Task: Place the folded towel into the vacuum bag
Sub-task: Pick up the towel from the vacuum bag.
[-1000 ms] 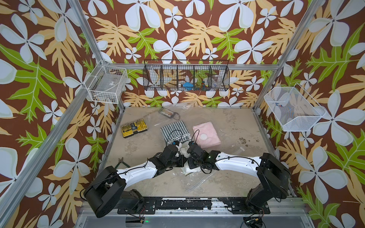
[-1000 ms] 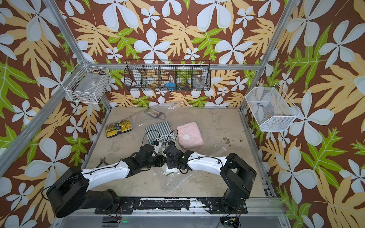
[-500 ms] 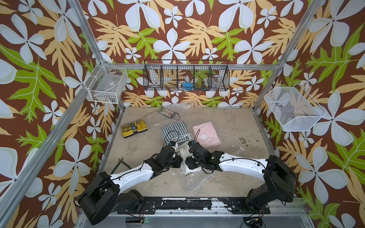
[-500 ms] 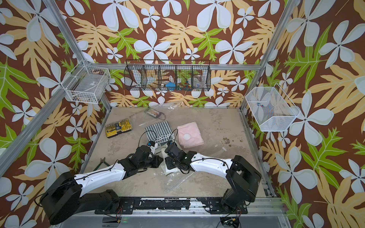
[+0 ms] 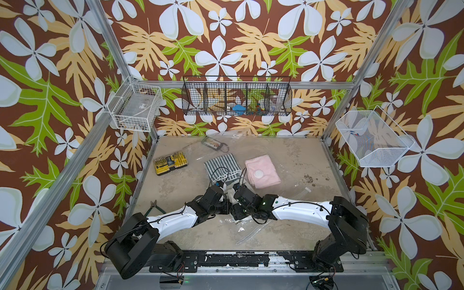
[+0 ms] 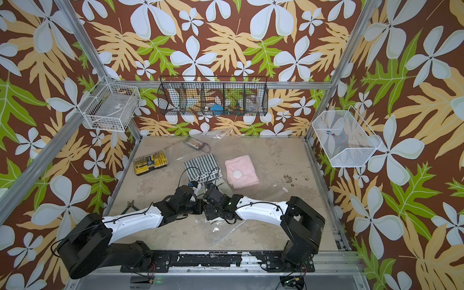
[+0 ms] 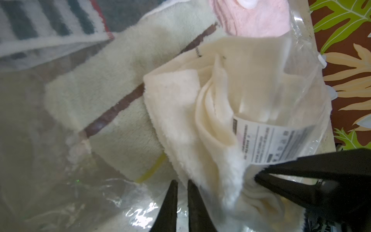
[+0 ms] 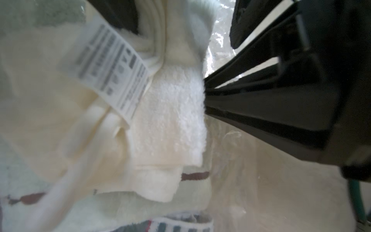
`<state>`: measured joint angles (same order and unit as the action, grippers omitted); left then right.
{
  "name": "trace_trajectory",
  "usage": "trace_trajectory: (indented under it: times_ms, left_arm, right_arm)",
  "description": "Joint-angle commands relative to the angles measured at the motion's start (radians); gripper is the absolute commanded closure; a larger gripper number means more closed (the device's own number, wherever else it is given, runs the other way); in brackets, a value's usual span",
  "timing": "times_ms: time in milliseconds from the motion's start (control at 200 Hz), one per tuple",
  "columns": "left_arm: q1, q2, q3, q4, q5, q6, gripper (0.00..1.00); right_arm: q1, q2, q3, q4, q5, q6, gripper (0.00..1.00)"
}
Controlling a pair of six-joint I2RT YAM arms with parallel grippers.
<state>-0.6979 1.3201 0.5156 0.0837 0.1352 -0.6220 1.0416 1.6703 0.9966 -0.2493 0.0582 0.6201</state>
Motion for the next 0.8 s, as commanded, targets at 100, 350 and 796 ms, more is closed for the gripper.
trace_trajectory:
  times_ms: [100, 350, 796]
  left_arm:
    - [0.009, -0.045, 0.009, -0.015, -0.013, 0.039, 0.86]
    - [0.047, -0.154, 0.048, -0.118, -0.042, 0.065, 0.86]
    - [0.054, -0.231, 0.085, -0.195, -0.042, 0.014, 0.84]
  right_arm:
    - [0.016, 0.063, -0.003, -0.071, 0.123, 0.003, 0.3]
    - [0.038, 0.153, 0.046, -0.212, 0.332, -0.045, 0.39]
    - [0.0, -0.079, 0.064, -0.197, 0.3, -0.09, 0.79]
